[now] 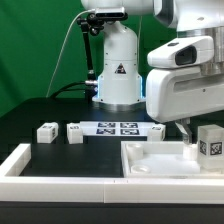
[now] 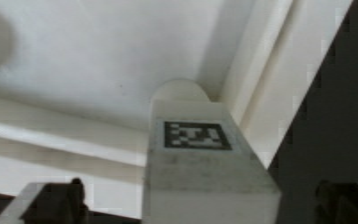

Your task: Assemble one leg

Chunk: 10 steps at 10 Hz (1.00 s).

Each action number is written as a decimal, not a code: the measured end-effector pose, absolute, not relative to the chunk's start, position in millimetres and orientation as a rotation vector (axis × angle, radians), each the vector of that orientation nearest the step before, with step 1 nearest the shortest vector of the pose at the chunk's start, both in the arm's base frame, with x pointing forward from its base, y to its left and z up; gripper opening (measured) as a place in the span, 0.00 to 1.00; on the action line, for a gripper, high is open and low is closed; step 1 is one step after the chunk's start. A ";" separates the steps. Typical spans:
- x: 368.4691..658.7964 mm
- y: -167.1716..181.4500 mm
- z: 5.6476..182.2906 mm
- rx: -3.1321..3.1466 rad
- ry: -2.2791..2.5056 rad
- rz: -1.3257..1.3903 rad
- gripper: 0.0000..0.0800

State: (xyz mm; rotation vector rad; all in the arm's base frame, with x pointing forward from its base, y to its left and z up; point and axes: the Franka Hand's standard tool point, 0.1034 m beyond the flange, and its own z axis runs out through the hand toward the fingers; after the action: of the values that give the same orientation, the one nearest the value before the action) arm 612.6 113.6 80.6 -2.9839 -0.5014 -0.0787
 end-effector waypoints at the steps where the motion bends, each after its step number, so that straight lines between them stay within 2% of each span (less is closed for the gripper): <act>1: 612.4 113.6 80.3 -2.984 -0.501 -0.078 0.65; 2: 612.4 113.6 80.2 -2.984 -0.501 -0.078 0.48; 3: 612.4 113.8 80.2 -2.985 -0.484 -0.077 0.48; 4: 612.3 113.9 80.1 -2.988 -0.465 -0.076 0.36; 5: 612.1 114.1 79.9 -2.991 -0.422 -0.076 0.36; 10: 611.6 112.9 79.1 -2.950 0.496 -0.065 0.36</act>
Offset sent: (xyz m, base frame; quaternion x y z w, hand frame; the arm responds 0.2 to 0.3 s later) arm 0.0000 0.0000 0.0000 0.0000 0.0000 0.0799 0.9968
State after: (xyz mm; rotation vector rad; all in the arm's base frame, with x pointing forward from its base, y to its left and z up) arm 611.6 112.9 79.1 -2.9504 0.4964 -0.0654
